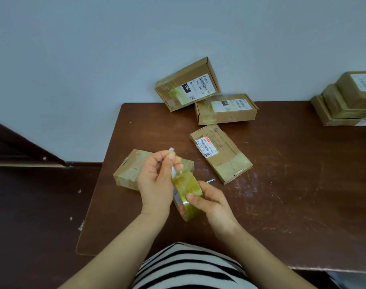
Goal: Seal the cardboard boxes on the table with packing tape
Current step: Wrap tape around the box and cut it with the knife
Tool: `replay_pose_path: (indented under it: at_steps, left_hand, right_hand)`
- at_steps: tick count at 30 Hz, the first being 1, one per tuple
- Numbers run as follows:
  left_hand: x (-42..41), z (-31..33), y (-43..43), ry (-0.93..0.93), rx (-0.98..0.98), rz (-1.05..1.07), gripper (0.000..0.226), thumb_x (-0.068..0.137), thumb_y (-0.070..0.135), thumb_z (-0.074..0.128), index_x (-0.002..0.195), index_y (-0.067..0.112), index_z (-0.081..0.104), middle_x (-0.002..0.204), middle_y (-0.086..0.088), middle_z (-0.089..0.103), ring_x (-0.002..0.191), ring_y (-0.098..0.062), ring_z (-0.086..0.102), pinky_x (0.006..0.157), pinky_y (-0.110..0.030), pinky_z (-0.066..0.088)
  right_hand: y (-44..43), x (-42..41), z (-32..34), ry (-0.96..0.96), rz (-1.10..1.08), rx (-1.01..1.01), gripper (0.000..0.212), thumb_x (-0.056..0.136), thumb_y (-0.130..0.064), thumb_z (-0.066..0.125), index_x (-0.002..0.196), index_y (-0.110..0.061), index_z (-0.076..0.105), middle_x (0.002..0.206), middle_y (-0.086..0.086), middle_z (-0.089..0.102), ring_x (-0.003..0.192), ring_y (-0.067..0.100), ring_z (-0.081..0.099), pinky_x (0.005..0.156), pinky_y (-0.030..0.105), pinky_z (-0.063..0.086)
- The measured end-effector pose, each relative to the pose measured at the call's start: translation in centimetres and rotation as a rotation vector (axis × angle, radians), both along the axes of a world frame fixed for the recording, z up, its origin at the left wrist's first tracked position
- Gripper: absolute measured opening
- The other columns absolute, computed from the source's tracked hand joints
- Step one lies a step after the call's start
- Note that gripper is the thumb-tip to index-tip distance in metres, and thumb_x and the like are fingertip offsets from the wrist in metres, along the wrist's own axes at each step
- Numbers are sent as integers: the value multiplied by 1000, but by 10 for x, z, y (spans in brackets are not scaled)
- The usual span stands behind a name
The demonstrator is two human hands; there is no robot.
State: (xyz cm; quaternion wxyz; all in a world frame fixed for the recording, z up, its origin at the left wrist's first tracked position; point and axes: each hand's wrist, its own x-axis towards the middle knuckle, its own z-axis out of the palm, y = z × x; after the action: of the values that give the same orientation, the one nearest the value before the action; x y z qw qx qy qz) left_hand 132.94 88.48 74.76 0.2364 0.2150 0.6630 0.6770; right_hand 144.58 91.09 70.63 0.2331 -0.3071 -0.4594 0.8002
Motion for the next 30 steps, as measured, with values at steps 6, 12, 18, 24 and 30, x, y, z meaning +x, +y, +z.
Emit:
replay_pose_path:
  at_steps: [6, 12, 18, 24, 30]
  left_hand:
    - [6, 7, 2, 40, 64, -65, 5, 90, 8, 59, 91, 11, 64, 73, 4, 71, 70, -4, 66, 67, -15, 51]
    - [-2, 10, 8, -84, 43, -64, 5, 91, 10, 59, 91, 7, 64, 71, 3, 71, 68, -10, 68, 68, -22, 56]
    - [1, 15, 10, -67, 33, -127, 5, 91, 9, 60, 91, 6, 64, 72, 2, 72, 67, -10, 68, 66, -21, 55]
    - [3, 13, 8, -18, -7, -179, 3, 89, 6, 62, 87, 7, 64, 73, 0, 72, 68, -13, 68, 67, -19, 53]
    - [-11, 14, 8, -57, -108, -178, 16, 88, -2, 53, 87, 6, 66, 78, -4, 73, 75, -21, 71, 80, -30, 56]
  right_hand:
    - [3, 1, -1, -59, 22, -27, 13, 85, -13, 58, 94, -3, 61, 65, 9, 65, 58, 20, 61, 57, 28, 50]
    - [10, 5, 3, -106, -96, 11, 54, 76, -24, 66, 126, -33, 46, 82, -13, 73, 69, 7, 70, 60, 15, 52]
    - [20, 4, 9, -87, -85, -4, 28, 88, -15, 60, 111, -29, 66, 84, -9, 73, 68, 12, 71, 57, 20, 54]
    - [25, 2, 6, -181, -79, -36, 11, 78, -17, 64, 82, -24, 72, 89, 8, 70, 82, 21, 62, 77, 37, 51]
    - [14, 3, 11, -221, -200, 164, 17, 94, -24, 59, 79, -24, 65, 73, 5, 59, 68, 19, 52, 64, 32, 43]
